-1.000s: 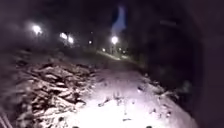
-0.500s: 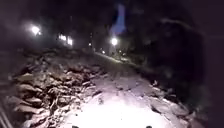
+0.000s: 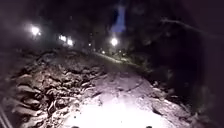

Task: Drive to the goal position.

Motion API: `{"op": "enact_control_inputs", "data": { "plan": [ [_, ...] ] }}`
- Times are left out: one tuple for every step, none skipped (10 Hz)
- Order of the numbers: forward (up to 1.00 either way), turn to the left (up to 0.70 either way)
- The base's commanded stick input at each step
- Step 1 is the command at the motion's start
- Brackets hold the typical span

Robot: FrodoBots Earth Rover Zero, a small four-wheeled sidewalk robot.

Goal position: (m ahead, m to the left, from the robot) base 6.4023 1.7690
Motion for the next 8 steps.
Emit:
{"op": "enact_control_inputs", "data": {
  "plan": [
    [0.7,0.0],
    [0.7,0.0],
    [0.7,0.0],
    [0.7,0.0],
    [0.7,0.0],
    [0.7,0.0],
    [0.7,0.0],
    [0.7,0.0]
  ]
}}
